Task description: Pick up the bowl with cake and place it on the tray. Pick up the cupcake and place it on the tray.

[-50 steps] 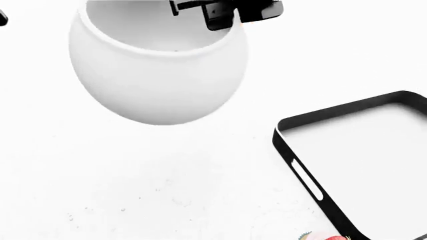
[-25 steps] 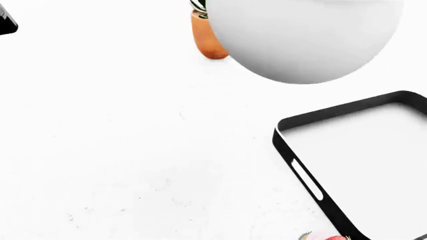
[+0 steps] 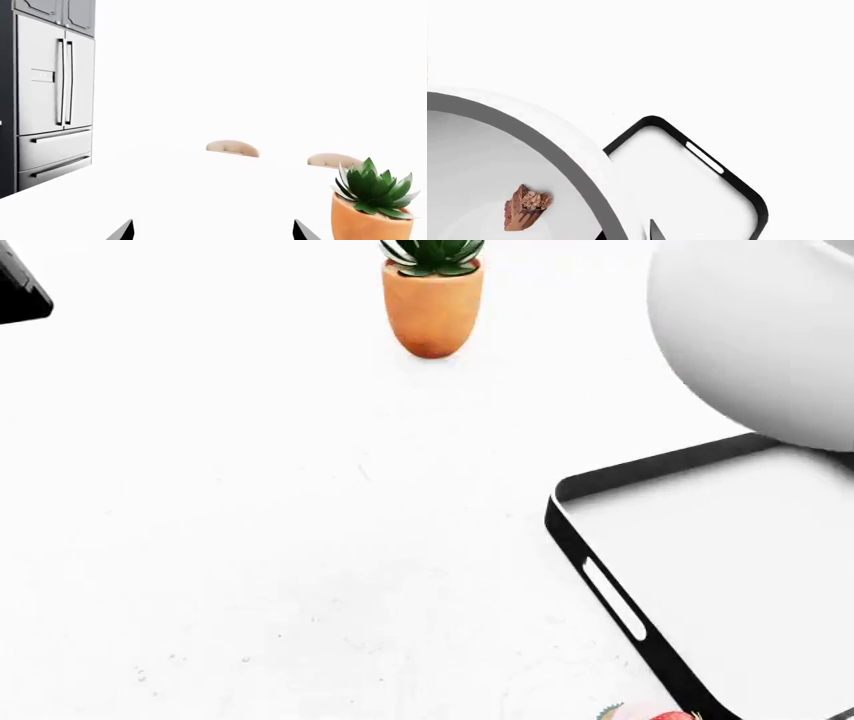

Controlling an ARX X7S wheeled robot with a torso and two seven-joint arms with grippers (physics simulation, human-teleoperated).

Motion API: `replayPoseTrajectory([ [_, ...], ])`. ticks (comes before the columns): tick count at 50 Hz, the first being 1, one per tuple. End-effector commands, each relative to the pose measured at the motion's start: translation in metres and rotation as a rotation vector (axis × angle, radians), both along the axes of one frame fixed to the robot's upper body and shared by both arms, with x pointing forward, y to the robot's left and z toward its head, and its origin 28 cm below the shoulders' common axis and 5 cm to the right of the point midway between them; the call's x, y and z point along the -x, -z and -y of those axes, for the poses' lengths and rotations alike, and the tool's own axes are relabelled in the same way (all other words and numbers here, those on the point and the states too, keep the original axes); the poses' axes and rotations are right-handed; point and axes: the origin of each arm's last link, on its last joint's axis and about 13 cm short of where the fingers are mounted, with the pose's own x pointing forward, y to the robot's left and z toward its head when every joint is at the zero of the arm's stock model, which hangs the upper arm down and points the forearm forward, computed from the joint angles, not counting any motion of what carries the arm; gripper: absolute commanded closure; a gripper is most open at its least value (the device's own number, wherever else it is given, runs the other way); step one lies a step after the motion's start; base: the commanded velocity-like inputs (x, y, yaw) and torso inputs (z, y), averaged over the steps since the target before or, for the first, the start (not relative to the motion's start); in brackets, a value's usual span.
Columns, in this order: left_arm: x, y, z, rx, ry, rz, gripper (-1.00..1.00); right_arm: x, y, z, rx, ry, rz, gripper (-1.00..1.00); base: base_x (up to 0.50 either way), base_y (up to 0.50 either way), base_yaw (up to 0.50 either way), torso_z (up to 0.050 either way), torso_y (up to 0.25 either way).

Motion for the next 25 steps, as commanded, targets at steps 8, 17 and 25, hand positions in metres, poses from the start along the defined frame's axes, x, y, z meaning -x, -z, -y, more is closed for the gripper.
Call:
replayPoseTrajectory([
  [8, 0.0, 0.003, 0.003, -0.013, 0.007, -0.003, -1.0, 0.016, 0.026, 0.038, -0.034, 0.199, 0.016, 1.0, 0.0, 0.0, 0.0, 0.0, 0.001],
  [17, 0.001, 0.004, 0.004, -0.02, 0.011, -0.007, -1.0, 0.018, 0.033, 0.043, -0.052, 0.24, 0.025, 1.0, 0.0, 0.0, 0.0, 0.0, 0.0],
  [25, 0.0, 0.006, 0.006, -0.026, 0.013, -0.009, -1.0, 0.017, 0.028, 0.049, -0.075, 0.276, 0.046, 1.0, 0.0, 0.0, 0.0, 0.0, 0.0],
])
